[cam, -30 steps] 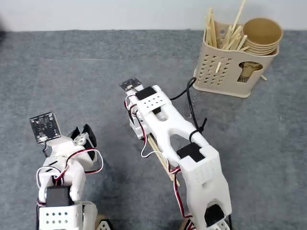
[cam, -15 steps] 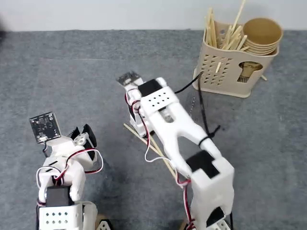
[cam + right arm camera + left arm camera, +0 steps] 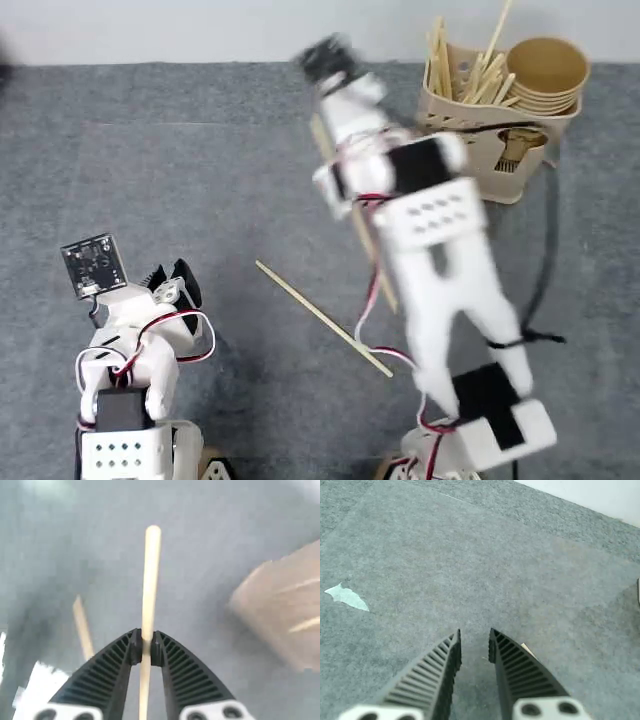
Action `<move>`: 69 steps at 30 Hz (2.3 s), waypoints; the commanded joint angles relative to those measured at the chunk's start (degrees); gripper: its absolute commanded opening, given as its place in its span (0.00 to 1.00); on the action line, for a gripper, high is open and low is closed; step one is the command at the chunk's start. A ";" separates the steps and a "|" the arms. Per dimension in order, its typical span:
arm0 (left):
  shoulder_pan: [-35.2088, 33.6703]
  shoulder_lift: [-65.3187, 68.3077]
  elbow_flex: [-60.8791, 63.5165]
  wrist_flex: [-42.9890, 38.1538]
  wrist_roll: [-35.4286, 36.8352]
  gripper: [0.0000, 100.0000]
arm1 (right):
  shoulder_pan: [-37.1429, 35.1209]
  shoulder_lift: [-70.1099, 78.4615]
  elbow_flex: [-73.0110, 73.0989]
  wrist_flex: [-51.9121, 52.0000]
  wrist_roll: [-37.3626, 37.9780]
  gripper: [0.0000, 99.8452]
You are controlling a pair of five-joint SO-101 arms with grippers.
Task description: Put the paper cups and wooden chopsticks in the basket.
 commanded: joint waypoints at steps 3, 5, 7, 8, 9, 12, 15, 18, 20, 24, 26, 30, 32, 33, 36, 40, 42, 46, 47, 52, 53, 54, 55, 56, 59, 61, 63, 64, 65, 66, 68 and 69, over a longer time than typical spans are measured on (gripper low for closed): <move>-0.53 0.35 -0.48 -1.32 -0.53 0.09 | 9.54 -3.47 -9.32 -16.31 0.26 0.01; -0.53 0.35 -0.48 -1.32 -0.53 0.09 | 11.91 -3.03 -9.32 -24.92 0.18 0.01; -0.53 0.35 -0.48 -1.32 -0.53 0.09 | 13.76 -2.15 -9.32 -33.45 -1.32 0.01; -0.53 0.35 -0.48 -1.32 -0.53 0.09 | 14.55 -1.63 -9.32 -37.93 -2.64 0.01; -0.53 0.35 -0.48 -1.32 -0.53 0.09 | 15.25 -0.92 -9.32 -42.15 -3.43 0.01; -0.53 0.35 -0.48 -1.32 -0.53 0.09 | 16.31 1.36 -9.32 -52.26 -3.69 0.01; -0.53 0.35 -0.48 -1.32 -0.53 0.09 | 17.36 4.88 -9.32 -58.59 -3.96 0.01; -0.53 0.35 -0.48 -1.32 -0.53 0.09 | 18.33 9.27 -9.32 -60.88 -4.04 0.01; -0.53 0.35 -0.48 -1.32 -0.53 0.09 | 19.47 12.35 -9.32 -61.14 -4.04 0.01; -0.53 0.35 -0.48 -1.32 -0.53 0.09 | 20.79 16.31 -9.32 -58.24 -3.69 0.02; -0.53 0.35 -0.48 -1.32 -0.53 0.09 | 20.70 16.40 -9.49 -53.85 -3.60 0.07; -0.53 0.35 -0.48 -1.32 -0.53 0.09 | 19.56 14.64 -11.96 -44.70 -3.87 0.22; -0.53 0.35 -0.48 -1.41 -0.53 0.09 | 18.59 12.35 -12.84 -39.69 -3.87 0.22; -0.53 0.35 -0.48 -1.41 -0.53 0.09 | 18.07 10.95 -13.01 -36.70 -3.87 0.21; -0.53 0.35 -0.48 -1.41 -0.53 0.09 | 15.25 7.08 -13.10 -25.89 -3.69 0.16; -0.53 0.35 -0.48 -1.41 -0.53 0.09 | 10.86 5.14 -13.10 -10.15 -3.69 0.12; -0.53 0.35 -0.48 -1.41 -0.53 0.09 | 8.13 5.32 -12.84 -2.59 -3.69 0.12; -0.53 0.35 -0.48 -1.41 -0.53 0.09 | 1.01 7.43 -8.53 9.98 -3.69 0.12; -0.53 0.35 -0.48 -1.41 -0.53 0.09 | -1.10 8.22 -7.21 11.74 -3.69 0.12; -0.53 0.35 -0.48 -1.41 -0.53 0.09 | -8.84 12.44 -0.79 12.53 -4.13 0.12; -0.53 0.35 -0.48 -1.41 -0.53 0.09 | -9.89 13.41 0.53 11.38 -4.13 0.12; -0.53 0.35 -0.48 -1.41 -0.53 0.09 | -10.86 14.29 2.11 10.24 -4.13 0.12; -0.53 0.35 -0.48 -1.41 -0.53 0.09 | -11.91 15.08 3.96 9.10 -4.13 0.12; -0.62 0.35 -0.48 -1.41 -0.53 0.09 | -12.97 15.87 5.89 7.69 -4.13 0.12; -0.62 0.35 -0.48 -1.41 -0.53 0.09 | -15.87 16.84 13.45 1.10 -4.22 0.12; -1.76 0.35 -0.57 -1.41 -0.53 0.09 | -17.36 16.92 18.99 -5.05 -4.22 0.12; -2.46 0.35 -0.57 -2.02 -0.53 0.09 | -18.33 16.92 23.47 -10.95 -4.13 0.12; -2.55 0.35 -0.48 -2.55 -0.53 0.09 | -18.51 17.10 25.14 -13.32 -4.13 0.12; -2.55 0.35 -0.40 -2.64 -0.53 0.09 | -18.59 17.36 26.29 -15.34 -4.13 0.12; -2.55 0.35 -0.40 -2.73 -0.53 0.09 | -18.77 17.54 27.08 -17.19 -4.13 0.12; -2.55 0.35 -0.40 -2.73 -0.53 0.09 | -18.95 17.63 28.48 -19.56 -4.13 0.12; -2.55 0.35 -0.40 -2.73 -0.53 0.09 | -19.21 17.63 29.10 -20.53 -4.13 0.12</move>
